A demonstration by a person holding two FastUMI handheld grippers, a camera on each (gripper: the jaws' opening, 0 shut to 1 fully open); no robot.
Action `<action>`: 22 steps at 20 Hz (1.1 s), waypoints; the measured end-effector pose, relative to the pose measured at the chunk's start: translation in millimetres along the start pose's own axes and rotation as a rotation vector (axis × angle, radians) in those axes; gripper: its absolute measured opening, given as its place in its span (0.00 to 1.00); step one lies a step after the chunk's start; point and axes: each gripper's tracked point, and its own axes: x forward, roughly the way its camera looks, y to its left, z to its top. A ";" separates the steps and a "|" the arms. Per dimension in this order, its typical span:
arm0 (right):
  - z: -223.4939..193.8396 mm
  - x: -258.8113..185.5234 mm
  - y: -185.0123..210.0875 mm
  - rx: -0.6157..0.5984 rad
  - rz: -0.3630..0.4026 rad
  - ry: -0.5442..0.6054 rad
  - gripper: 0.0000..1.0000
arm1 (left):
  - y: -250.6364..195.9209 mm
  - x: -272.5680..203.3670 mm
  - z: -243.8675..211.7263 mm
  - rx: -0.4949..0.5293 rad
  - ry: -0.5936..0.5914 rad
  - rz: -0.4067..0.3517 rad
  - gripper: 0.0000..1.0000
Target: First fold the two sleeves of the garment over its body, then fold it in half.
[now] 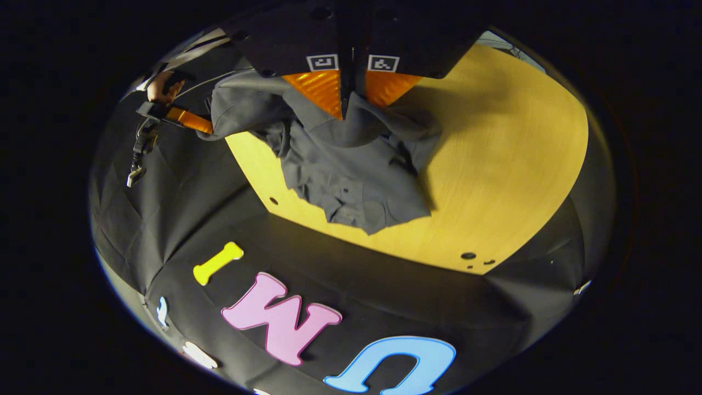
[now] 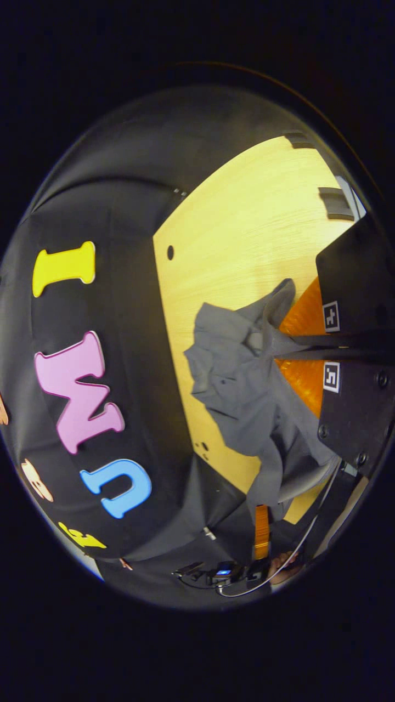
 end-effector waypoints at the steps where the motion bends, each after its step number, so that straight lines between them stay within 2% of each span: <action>1: 13.7 7.5 1.9 0.014 0.003 -0.027 0.05 | -2.7 4.2 11.6 0.005 -0.020 -0.003 0.05; 7: 68.1 52.8 4.1 0.006 0.000 -0.118 0.05 | -1.6 43.0 78.3 0.039 -0.107 0.000 0.05; 8: 74.6 62.4 4.2 0.007 -0.002 -0.125 0.05 | -0.5 48.8 88.8 0.043 -0.121 0.000 0.09; 9: 81.5 71.4 4.5 0.009 -0.002 -0.137 0.05 | 0.2 56.1 98.2 0.042 -0.132 -0.002 0.05; 11: 93.2 90.4 3.2 0.009 -0.006 -0.157 0.05 | 5.8 71.7 116.2 0.038 -0.149 0.004 0.05; 17: 113.6 159.4 -17.6 0.019 -0.052 -0.175 0.05 | 34.4 135.0 160.3 0.042 -0.182 0.031 0.05; 22: 109.3 211.7 -40.5 0.011 -0.086 -0.158 0.05 | 64.8 192.9 173.3 0.065 -0.168 0.069 0.05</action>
